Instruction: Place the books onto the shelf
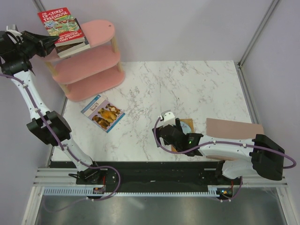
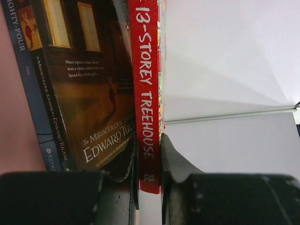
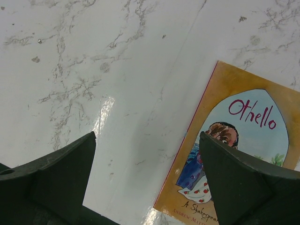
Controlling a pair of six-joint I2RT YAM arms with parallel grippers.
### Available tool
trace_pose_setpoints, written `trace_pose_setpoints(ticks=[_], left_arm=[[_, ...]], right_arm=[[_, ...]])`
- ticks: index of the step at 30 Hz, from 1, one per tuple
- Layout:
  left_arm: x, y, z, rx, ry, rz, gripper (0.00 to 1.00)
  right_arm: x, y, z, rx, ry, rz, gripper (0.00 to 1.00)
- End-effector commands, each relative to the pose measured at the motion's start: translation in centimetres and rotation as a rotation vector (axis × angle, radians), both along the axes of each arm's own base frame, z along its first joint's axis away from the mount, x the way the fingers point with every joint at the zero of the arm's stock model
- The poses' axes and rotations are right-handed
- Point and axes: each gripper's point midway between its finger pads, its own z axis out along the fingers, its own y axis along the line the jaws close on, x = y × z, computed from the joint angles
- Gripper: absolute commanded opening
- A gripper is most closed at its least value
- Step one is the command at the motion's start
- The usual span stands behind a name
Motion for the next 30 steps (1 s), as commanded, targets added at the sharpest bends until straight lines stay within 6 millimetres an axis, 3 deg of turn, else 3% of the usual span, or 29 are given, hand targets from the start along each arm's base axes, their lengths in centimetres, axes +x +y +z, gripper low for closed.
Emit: trace_pose_setpoints(ticks=[1,11,16,20,21,27,30], left_arm=[[0.3,0.6,-1.1,0.023,0.014,0.007,0.02],[-0.1,0.3,-3.3,0.029,0.064,-0.012,0.02],[-0.1,0.3,-3.4,0.027,0.064,-0.023,0.02],[-0.2,0.3,-3.0,0.041,0.055,-0.015,0.26],[-0.2,0.4,-3.0,0.038,0.057,-0.013,0.37],[-0.5,0.2,-2.1,0.05,0.042,-0.006,0.61],[-0.8,0.0,-1.4,0.049,0.032,-0.008,0.66]], right_arm=[[0.5,0.9,1.6,0.029,-0.031,-0.004,0.98],[0.5,0.9,1.6,0.025,-0.031,-0.005,0.98],[0.6,0.9,1.5,0.023,-0.03,-0.006,0.98],[0.6,0.9,1.5,0.021,-0.03,-0.007,0.98],[0.5,1.0,1.5,0.023,-0.03,-0.005,0.98],[0.6,0.9,1.4,0.019,-0.03,-0.007,0.98],[0.6,0.9,1.5,0.02,-0.031,-0.009,0.98]])
